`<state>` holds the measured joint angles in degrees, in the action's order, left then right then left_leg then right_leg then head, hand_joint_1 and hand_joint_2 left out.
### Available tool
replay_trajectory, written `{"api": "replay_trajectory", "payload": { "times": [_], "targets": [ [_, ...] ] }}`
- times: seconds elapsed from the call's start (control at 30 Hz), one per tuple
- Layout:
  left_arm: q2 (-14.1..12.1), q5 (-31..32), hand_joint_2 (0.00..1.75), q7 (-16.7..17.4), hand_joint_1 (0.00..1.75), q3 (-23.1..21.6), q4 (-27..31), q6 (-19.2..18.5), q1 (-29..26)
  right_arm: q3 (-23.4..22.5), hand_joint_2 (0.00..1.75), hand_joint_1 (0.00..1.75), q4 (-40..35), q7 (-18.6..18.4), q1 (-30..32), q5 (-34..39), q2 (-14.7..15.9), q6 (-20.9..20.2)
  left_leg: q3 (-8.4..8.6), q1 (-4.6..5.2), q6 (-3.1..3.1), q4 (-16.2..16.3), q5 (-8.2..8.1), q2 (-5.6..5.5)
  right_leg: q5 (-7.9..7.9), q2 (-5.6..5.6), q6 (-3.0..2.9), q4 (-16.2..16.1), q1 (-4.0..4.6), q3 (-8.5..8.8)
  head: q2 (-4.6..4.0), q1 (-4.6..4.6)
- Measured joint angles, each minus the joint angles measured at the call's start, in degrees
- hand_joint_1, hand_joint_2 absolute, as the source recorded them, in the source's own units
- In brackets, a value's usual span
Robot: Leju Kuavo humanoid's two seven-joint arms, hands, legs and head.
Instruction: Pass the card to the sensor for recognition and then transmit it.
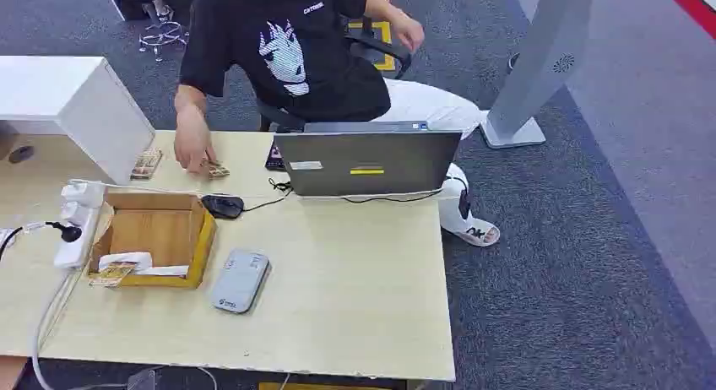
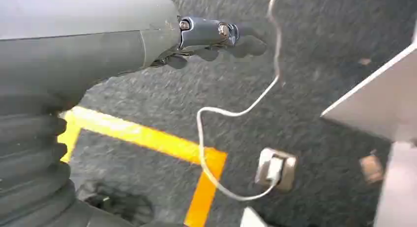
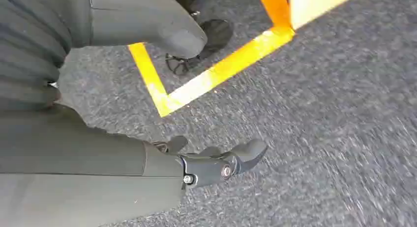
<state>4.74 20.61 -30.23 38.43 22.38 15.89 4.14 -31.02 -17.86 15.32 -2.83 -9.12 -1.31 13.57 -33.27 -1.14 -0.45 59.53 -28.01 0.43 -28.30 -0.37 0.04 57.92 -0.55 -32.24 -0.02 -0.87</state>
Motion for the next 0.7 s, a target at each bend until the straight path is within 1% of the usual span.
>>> {"api": "replay_trajectory", "payload": {
  "times": [0.03, 0.1, 0.27, 0.7],
  "targets": [
    [0.15, 0.61, 1.75, -0.84, 0.0, 0.84, 0.0, 0.41, 0.21, -0.63, 1.75, 0.0, 0.13, 0.39, -0.2, -0.15, -0.06, 0.35, 0.0, 0.0, 0.0, 0.0, 0.0, 0.0, 0.0, 0.0, 0.0, 0.0, 0.0, 0.0, 0.0, 0.0],
    [0.35, 1.05, 1.75, -1.5, 0.0, 2.0, 0.02, 0.74, 0.51, -1.48, 1.75, 0.0, 0.39, 0.79, -0.5, -0.48, -0.11, 0.65, 0.0, 0.0, 0.0, 0.0, 0.0, 0.0, 0.0, 0.0, 0.0, 0.0, 0.0, 0.0, 0.0, -0.02],
    [0.57, 1.16, 1.75, -1.74, 0.0, 3.43, 0.02, 0.87, 0.77, -2.64, 1.75, 0.0, 0.72, 0.81, -0.82, -0.59, -0.13, 0.65, -0.01, 0.0, 0.0, 0.0, 0.0, 0.0, 0.0, 0.0, 0.0, 0.0, 0.0, 0.0, 0.0, 0.0],
    [0.87, 1.24, 1.75, -1.75, 0.0, 4.28, 0.13, 0.87, 1.0, -3.3, 1.75, 0.0, 1.05, 0.81, -0.91, -0.59, -0.15, 0.65, -0.01, 0.0, 0.0, 0.0, 0.0, 0.0, 0.0, 0.0, 0.0, 0.0, 0.0, 0.0, 0.0, 0.0]
  ]
}}
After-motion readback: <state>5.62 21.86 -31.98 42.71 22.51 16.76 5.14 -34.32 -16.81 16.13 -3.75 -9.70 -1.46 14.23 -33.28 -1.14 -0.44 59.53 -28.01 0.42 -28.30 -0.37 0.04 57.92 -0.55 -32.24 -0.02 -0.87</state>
